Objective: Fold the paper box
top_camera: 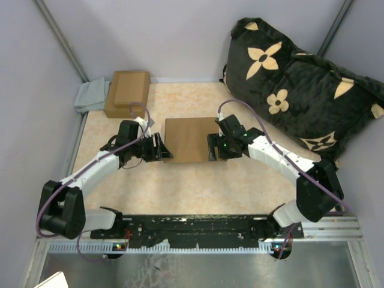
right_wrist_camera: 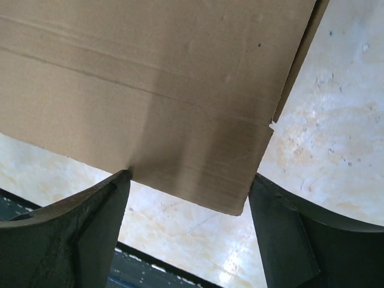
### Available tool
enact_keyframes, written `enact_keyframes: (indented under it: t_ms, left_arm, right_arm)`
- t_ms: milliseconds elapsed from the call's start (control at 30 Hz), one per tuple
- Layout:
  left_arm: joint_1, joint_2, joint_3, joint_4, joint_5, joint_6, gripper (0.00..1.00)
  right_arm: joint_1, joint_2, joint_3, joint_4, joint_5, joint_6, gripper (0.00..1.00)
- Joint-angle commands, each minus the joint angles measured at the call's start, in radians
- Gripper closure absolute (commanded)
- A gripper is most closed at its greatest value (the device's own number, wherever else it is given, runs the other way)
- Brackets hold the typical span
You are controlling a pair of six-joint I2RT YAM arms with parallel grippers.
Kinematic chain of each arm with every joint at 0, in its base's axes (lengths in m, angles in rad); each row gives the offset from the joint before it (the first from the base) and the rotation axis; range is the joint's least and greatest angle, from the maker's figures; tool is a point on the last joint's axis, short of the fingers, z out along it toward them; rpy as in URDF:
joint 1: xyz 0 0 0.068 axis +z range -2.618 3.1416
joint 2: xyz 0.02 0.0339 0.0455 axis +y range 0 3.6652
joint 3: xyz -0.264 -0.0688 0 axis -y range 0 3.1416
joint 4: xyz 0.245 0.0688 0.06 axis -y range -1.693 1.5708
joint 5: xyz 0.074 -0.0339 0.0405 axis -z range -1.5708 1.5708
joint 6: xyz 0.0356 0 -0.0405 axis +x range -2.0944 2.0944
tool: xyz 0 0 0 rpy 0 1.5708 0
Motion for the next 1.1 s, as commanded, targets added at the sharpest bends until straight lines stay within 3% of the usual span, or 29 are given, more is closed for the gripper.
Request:
enact_keyframes:
  t_ms: [0,233,1067]
  left_arm:
    - [0.061,0.093,0.078,0.024,0.049,0.038,0.38]
    - [0.067,0.154,0.085,0.052,0.086,0.025,0.4]
    - [0.067,0.074,-0.038,0.061,0.029,0.017,0.35]
  right_arm:
    - [-0.019,0.036,0.069,0.095,-0.039,0.019,0.21]
    - [-0.029,0.057,0.058,0.095,-0.009,0.014,0.21]
    - [-0.053,-0.017,-0.038,0.132,0.0,0.001,0.16]
